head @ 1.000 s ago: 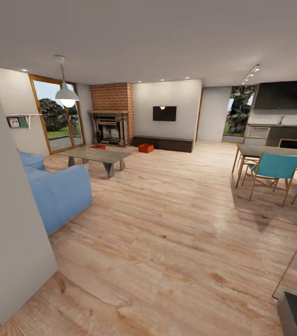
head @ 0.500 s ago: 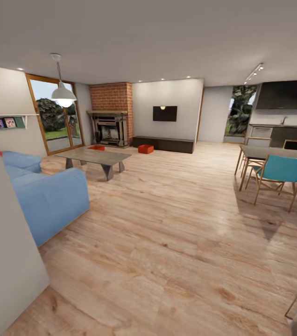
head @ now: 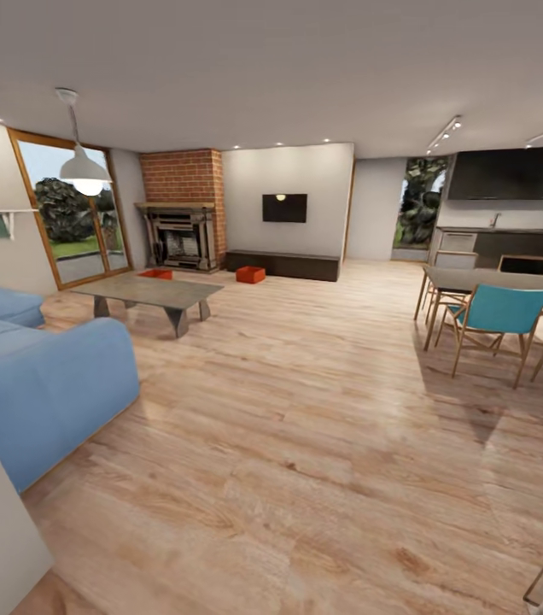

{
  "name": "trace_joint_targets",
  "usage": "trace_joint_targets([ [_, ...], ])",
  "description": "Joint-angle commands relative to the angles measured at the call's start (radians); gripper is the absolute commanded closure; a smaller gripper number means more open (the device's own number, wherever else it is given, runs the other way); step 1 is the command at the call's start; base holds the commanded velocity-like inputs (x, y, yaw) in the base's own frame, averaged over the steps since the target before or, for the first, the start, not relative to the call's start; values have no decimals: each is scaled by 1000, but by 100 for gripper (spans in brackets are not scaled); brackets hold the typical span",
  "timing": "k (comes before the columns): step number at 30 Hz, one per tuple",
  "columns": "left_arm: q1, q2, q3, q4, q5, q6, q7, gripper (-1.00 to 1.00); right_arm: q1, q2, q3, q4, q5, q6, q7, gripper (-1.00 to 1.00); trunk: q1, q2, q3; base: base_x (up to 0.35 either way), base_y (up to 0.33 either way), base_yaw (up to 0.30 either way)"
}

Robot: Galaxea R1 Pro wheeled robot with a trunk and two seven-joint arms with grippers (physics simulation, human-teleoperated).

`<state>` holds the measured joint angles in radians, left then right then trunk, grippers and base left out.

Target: Move the two storage containers from the living room to the garage. In the garage, place one container on the floor and stack the other container on top of it (either order is fine).

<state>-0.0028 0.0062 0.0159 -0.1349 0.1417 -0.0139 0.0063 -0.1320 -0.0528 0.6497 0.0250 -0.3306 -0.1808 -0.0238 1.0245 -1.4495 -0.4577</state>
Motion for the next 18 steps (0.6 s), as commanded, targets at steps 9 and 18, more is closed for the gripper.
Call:
trace_joint_targets([
  [9, 0, 0, 1, 0, 7, -1, 1, -100, -1, 1, 8, 3, -7, -5, -1, -100, 1, 0, -1, 323, 0, -237],
  [18, 0, 0, 1, 0, 7, -1, 1, -100, -1, 1, 8, 3, -7, -5, -1, -100, 1, 0, -1, 323, 0, -100],
])
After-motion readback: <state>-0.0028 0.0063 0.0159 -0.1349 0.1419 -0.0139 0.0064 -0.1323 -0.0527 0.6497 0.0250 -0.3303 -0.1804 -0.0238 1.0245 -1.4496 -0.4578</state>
